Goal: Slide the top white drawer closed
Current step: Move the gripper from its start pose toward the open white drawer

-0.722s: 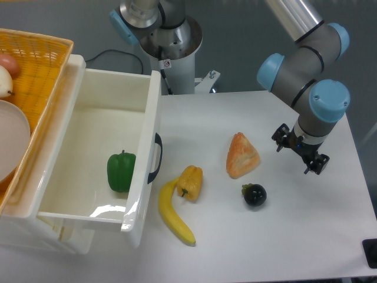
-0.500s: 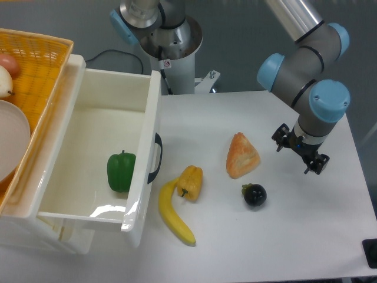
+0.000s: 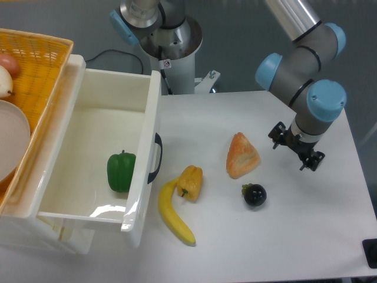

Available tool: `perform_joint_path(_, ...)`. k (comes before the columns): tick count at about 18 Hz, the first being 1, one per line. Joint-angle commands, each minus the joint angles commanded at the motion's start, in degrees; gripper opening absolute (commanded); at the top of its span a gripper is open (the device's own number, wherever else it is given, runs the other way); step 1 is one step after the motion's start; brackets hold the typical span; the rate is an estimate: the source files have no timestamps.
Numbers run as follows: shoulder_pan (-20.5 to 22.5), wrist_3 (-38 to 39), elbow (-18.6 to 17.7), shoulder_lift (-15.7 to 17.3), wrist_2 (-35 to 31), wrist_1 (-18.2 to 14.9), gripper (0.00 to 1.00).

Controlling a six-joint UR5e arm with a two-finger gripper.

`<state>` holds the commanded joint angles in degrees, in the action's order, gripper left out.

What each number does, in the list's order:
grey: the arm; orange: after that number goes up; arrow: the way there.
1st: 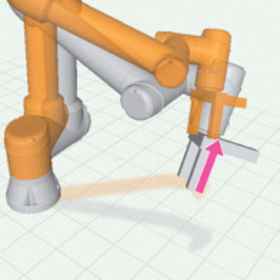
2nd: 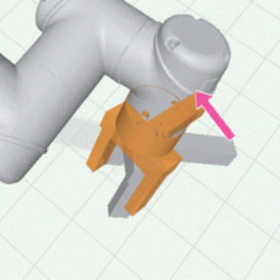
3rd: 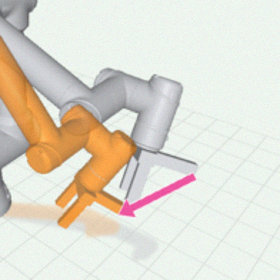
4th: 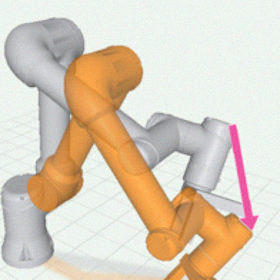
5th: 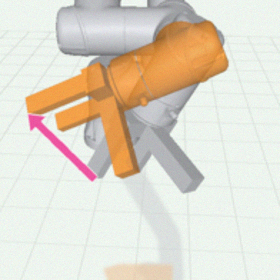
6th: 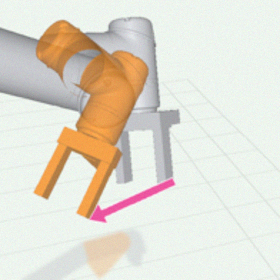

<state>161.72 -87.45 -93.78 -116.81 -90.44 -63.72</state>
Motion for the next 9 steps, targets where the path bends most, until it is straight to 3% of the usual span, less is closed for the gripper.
perform_joint_path(4, -0.44, 8.07, -1.06, 2.46, 0.0, -0.09, 1.0)
perform_joint_path(9, -3.68, 12.64, -3.52, 3.6, 0.0, -0.27, 1.0)
